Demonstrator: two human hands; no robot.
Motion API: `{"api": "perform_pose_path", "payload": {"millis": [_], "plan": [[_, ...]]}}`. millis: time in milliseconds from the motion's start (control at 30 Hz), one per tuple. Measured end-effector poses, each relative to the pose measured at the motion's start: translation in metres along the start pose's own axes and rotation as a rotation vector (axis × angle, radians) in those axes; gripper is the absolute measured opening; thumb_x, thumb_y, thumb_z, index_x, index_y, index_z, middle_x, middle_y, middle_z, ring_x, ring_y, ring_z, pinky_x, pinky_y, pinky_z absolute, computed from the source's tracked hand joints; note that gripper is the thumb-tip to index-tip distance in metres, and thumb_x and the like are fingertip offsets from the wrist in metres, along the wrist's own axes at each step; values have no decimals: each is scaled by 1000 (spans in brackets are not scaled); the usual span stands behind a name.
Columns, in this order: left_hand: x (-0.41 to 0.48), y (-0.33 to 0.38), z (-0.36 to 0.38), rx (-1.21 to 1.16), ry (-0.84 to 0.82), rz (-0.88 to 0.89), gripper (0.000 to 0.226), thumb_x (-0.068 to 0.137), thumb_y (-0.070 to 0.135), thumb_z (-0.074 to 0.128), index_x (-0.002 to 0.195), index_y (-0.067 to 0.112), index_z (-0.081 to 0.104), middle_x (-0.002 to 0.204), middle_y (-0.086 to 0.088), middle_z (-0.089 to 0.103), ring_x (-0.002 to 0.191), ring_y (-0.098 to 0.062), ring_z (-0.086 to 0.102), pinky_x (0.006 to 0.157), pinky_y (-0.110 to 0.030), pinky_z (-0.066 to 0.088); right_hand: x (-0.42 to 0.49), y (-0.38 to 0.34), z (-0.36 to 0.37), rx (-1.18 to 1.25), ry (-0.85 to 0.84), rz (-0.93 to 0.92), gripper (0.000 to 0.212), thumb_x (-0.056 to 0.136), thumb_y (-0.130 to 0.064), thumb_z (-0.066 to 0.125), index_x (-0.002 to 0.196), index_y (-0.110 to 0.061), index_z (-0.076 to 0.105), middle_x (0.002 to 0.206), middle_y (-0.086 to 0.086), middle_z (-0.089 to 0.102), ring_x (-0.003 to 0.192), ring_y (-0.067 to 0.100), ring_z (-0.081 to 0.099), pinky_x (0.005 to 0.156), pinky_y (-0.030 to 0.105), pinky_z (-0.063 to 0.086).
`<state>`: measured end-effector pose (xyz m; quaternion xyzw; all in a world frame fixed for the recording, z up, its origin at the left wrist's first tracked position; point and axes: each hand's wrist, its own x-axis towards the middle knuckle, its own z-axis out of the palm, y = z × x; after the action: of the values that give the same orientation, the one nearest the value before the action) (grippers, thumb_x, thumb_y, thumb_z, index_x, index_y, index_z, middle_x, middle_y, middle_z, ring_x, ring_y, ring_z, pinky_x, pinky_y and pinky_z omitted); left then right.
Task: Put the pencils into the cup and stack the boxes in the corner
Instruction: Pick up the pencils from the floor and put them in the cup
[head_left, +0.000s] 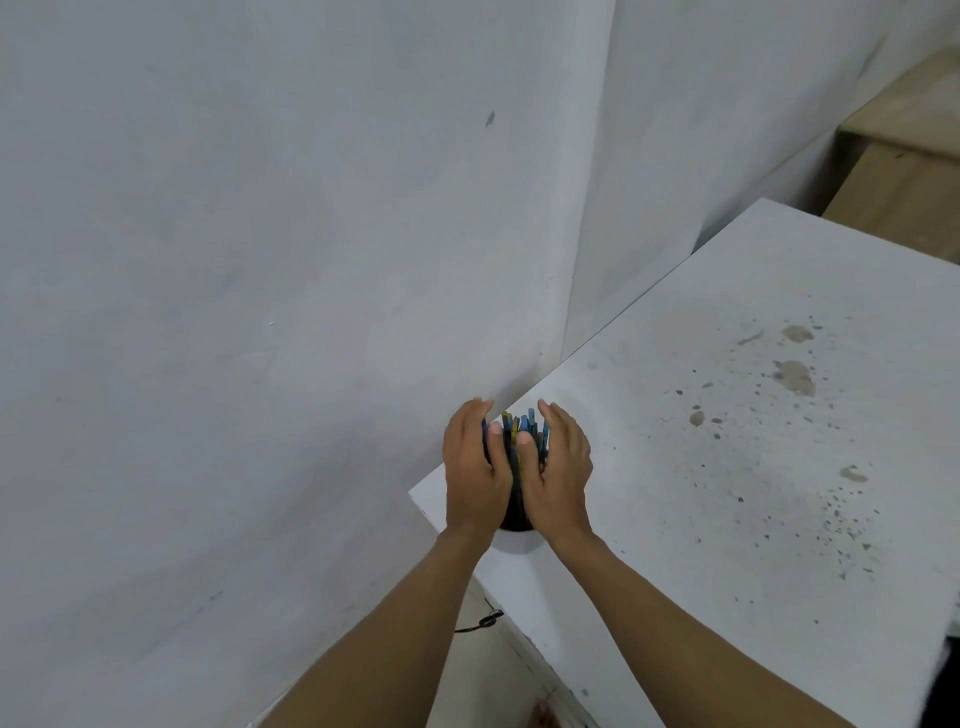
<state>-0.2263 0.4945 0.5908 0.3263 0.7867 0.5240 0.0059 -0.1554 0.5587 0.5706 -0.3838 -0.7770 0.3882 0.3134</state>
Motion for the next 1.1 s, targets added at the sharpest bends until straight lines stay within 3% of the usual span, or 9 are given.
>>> {"api": "perform_pose_path", "payload": {"millis": [133,233,333,467,533,633,700,900,1100], "plan": [[8,-14,-1,83,-104,-28,43,98,27,34,134,7,48,142,-8,48,134,-18,40,113,-36,30,7,6,-7,71,-81,-23,44,101,-39,35,140,-21,42,138,-9,48,123,-3,37,109,26,32],[13,-15,-8,97,-130,76,30,99,19,37,116,8,59,116,-6,64,108,-16,57,96,-36,46,10,6,-7,61,-103,-43,37,101,-33,34,130,-20,53,128,-6,57,114,3,47,105,31,40],[17,-11,-15,159,-124,153,21,98,15,41,96,13,62,93,1,65,87,-13,58,80,-37,48,12,6,-5,38,-113,-13,34,101,-29,35,128,-24,55,128,-5,57,118,11,50,106,36,40],[14,-13,-19,186,-132,138,29,98,26,39,108,13,64,122,-4,63,119,-18,53,100,-41,42,10,2,-8,-17,-113,-61,36,100,-38,32,128,-29,52,131,-5,53,124,13,46,107,41,36],[12,-9,-24,180,-128,130,39,98,35,34,112,13,63,128,-5,60,125,-18,49,105,-43,39,6,-2,-12,-55,-102,-57,41,98,-44,30,127,-28,53,136,-4,50,132,15,40,111,44,30],[9,0,-34,145,-120,129,41,97,40,35,115,15,62,130,-4,58,125,-17,48,101,-47,43,2,-11,-23,-74,-69,-67,39,99,-44,35,129,-26,52,142,-2,47,138,17,34,113,38,24],[4,6,-41,107,-138,160,32,97,34,41,113,16,61,125,-2,60,119,-16,52,91,-48,49,-3,-18,-30,-74,-48,-99,33,100,-38,41,127,-23,54,133,-3,54,130,17,44,110,35,28],[-31,12,-67,82,-218,330,21,94,25,50,108,15,62,106,2,65,99,-16,60,87,-43,49,-41,-29,-45,-101,-62,-151,40,96,-45,35,127,-27,53,124,-3,57,119,28,53,96,54,42],[-103,7,-95,8,-308,295,23,93,28,55,111,17,63,111,2,65,105,-14,59,91,-42,50,-124,-22,-62,-222,-122,-116,45,96,-43,39,138,-29,47,148,-7,43,142,18,32,113,45,27]]}}
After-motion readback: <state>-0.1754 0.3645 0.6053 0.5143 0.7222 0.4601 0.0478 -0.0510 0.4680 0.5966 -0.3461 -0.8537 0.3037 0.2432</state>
